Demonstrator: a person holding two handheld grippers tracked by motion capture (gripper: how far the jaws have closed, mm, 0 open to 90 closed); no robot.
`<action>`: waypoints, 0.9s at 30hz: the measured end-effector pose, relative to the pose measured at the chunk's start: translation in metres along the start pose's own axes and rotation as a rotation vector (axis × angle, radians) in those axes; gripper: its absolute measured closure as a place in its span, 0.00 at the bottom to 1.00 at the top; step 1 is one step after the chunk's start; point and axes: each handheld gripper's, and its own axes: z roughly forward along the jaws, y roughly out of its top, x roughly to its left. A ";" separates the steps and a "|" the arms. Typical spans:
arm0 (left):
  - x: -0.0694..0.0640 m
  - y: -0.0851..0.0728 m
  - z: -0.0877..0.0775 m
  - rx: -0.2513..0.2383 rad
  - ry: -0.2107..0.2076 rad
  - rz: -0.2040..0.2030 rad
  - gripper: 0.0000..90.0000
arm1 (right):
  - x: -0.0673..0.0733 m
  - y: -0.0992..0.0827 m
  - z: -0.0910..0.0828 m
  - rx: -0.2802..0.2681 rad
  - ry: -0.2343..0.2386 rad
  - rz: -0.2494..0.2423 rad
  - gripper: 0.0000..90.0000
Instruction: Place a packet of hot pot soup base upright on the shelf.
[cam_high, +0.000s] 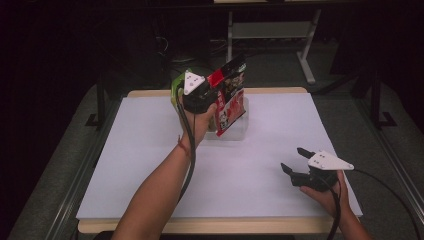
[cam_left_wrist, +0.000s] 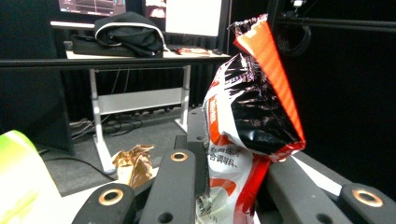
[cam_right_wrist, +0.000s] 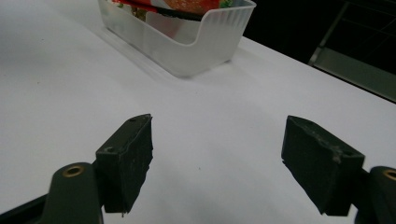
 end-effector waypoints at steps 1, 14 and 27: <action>-0.001 -0.001 0.003 -0.001 0.006 0.006 0.89 | 0.000 0.000 0.000 -0.001 0.000 0.001 0.27; -0.008 -0.013 0.034 0.009 0.049 0.029 0.89 | 0.001 0.000 0.000 0.005 0.016 -0.004 0.27; -0.016 -0.031 0.034 0.001 0.007 0.053 0.87 | 0.001 0.000 0.001 0.005 0.019 -0.005 0.27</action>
